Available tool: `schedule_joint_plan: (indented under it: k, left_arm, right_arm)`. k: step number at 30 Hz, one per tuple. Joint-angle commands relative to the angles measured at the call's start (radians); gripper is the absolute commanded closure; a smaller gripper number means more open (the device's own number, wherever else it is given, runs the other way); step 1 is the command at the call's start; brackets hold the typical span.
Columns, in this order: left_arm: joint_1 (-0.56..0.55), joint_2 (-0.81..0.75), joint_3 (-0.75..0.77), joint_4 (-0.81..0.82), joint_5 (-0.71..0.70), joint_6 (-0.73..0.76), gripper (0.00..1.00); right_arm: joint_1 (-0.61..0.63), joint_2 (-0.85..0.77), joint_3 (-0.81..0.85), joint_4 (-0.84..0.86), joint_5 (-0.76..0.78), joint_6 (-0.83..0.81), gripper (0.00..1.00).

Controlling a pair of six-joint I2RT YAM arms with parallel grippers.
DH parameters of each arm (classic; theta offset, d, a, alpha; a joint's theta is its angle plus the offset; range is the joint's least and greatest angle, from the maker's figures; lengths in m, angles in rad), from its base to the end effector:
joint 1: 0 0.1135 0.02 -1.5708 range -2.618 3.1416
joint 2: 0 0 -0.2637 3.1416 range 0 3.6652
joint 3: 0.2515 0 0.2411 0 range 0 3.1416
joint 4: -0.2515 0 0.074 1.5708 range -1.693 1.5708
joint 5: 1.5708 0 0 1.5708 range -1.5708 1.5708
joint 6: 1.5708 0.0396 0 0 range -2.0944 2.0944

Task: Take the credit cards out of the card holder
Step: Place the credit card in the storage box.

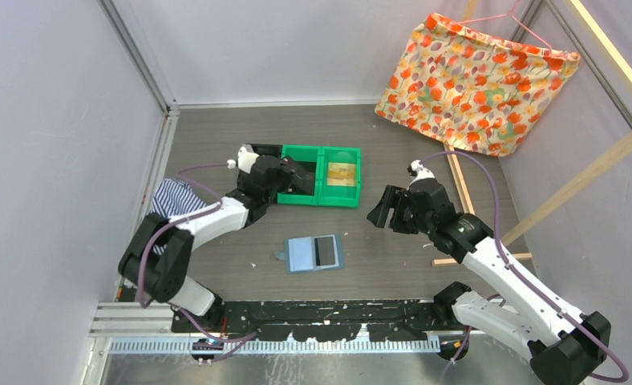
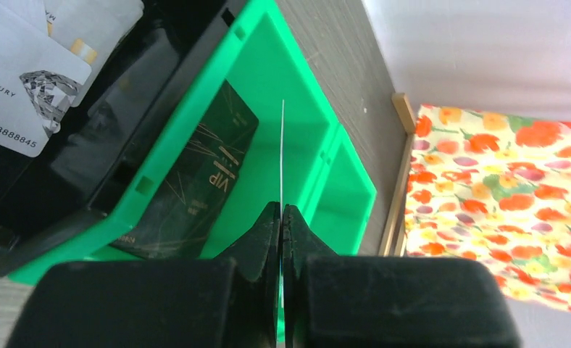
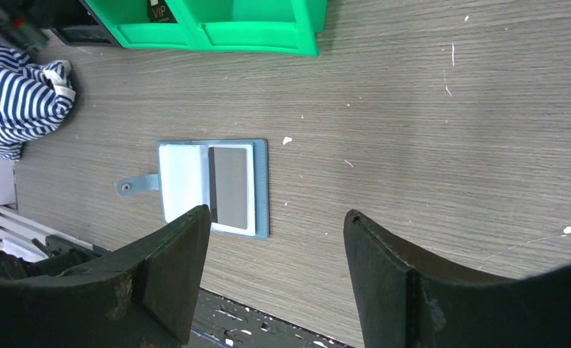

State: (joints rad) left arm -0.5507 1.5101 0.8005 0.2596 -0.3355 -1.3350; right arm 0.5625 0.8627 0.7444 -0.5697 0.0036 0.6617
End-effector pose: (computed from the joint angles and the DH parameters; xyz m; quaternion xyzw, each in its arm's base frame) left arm 0.2800 -0.1566 0.2216 -0.4012 0.7378 -0.3410 0.4223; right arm 0.1483 0.0933 0.2737 0.0456 0.9030 0.2441 0.3506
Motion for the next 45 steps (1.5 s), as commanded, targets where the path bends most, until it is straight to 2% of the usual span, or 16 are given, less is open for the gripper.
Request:
schedule_joint_plan:
  k: [1, 7, 12, 16, 24, 33, 45]
  left_arm:
    - [-0.028, 0.069, 0.071, 0.135, -0.136, -0.086, 0.99]
    - [-0.066, 0.132, 0.129, 0.029, -0.218, -0.174, 0.99]
    - [-0.068, 0.207, 0.144, 0.053, -0.225, -0.226, 0.99]
    - [-0.069, 0.264, 0.183, 0.013, -0.204, -0.269, 0.98]
    - [-0.086, 0.248, 0.198, -0.094, -0.235, -0.286, 0.70]
    - [-0.097, 0.232, 0.190, -0.128, -0.242, -0.300, 0.71]
    - [-0.111, 0.154, 0.181, -0.134, -0.278, -0.237, 0.69]
  right_arm:
    - [0.000, -0.028, -0.005, -0.015, 0.017, 0.015, 0.30]
    - [-0.001, -0.018, 0.014, -0.030, 0.011, 0.004, 0.30]
    - [0.000, -0.043, 0.037, -0.069, 0.036, -0.002, 0.30]
    - [0.000, -0.074, 0.029, -0.093, 0.054, 0.000, 0.30]
    - [0.000, -0.067, 0.018, -0.084, 0.033, 0.012, 0.30]
    - [-0.001, -0.050, 0.023, -0.078, 0.023, 0.006, 0.30]
    - [-0.001, -0.028, 0.003, -0.044, 0.010, 0.015, 0.30]
